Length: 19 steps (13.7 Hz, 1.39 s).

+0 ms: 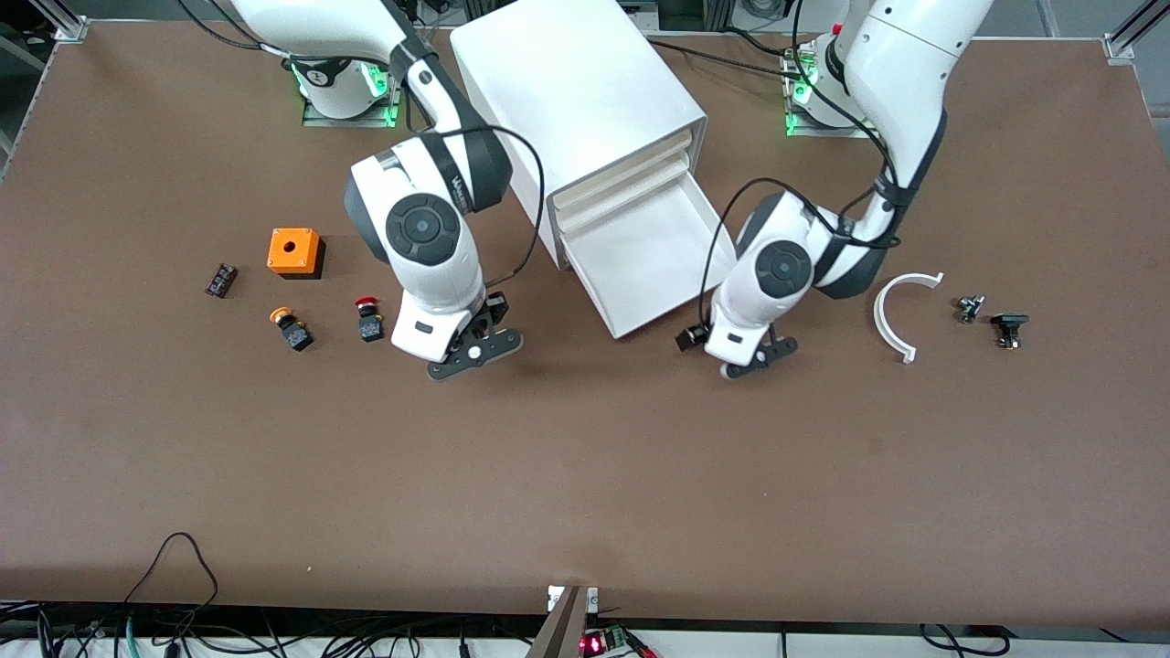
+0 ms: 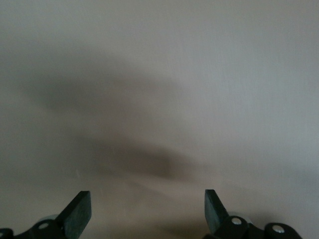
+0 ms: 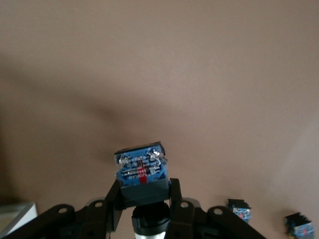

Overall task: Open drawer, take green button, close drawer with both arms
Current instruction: 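Push the drawer shut with the left gripper while the right gripper carries the button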

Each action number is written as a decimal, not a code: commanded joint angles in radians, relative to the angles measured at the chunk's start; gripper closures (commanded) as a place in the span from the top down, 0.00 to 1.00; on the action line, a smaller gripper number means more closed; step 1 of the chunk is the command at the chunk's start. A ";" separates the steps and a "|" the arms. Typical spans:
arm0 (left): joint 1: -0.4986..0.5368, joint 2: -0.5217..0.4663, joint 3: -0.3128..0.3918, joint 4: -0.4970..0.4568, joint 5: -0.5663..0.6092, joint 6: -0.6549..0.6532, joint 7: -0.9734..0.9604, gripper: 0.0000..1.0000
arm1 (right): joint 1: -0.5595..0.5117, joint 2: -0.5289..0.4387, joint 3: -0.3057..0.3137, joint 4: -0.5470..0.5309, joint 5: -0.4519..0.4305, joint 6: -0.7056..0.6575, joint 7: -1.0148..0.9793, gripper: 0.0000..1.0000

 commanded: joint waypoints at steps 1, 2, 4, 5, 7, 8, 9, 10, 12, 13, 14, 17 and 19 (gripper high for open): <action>-0.003 -0.115 -0.074 -0.138 -0.022 0.011 0.000 1.00 | -0.038 -0.051 0.007 -0.194 -0.019 0.150 0.083 0.31; -0.003 -0.131 -0.105 -0.164 -0.021 0.011 0.000 1.00 | -0.041 -0.060 0.009 -0.247 -0.021 0.199 0.083 0.32; -0.003 -0.152 -0.142 -0.204 -0.022 0.008 0.002 1.00 | -0.043 -0.077 0.007 -0.355 -0.021 0.300 0.083 0.32; -0.003 -0.157 -0.154 -0.221 -0.021 0.005 0.002 1.00 | -0.049 -0.080 0.007 -0.407 -0.019 0.362 0.083 0.33; -0.003 -0.163 -0.197 -0.244 -0.022 0.004 0.002 1.00 | -0.060 -0.080 0.007 -0.470 -0.019 0.443 0.085 0.47; -0.003 -0.165 -0.224 -0.252 -0.022 0.002 0.002 1.00 | -0.066 -0.080 0.007 -0.474 -0.015 0.442 0.086 0.91; 0.000 -0.169 -0.253 -0.255 -0.022 -0.001 0.002 1.00 | -0.070 -0.085 0.007 -0.467 -0.009 0.438 0.094 1.00; 0.003 -0.174 -0.270 -0.255 -0.022 -0.001 0.002 1.00 | -0.070 -0.098 0.007 -0.461 -0.007 0.430 0.127 1.00; 0.005 -0.172 -0.281 -0.255 -0.022 0.001 0.003 1.00 | -0.070 -0.138 0.011 -0.440 -0.007 0.372 0.169 1.00; 0.018 -0.174 -0.280 -0.249 -0.021 0.001 0.003 1.00 | -0.070 -0.161 0.012 -0.419 -0.007 0.324 0.169 1.00; 0.063 -0.174 -0.278 -0.239 -0.019 0.005 0.003 1.00 | -0.070 -0.180 0.012 -0.380 -0.006 0.263 0.169 1.00; 0.181 -0.232 -0.237 -0.177 -0.013 0.011 0.005 1.00 | -0.075 -0.195 0.011 -0.180 -0.006 -0.003 0.169 1.00; 0.268 -0.302 -0.209 -0.120 -0.008 0.010 0.012 1.00 | -0.090 -0.197 0.009 -0.064 -0.006 -0.140 0.169 1.00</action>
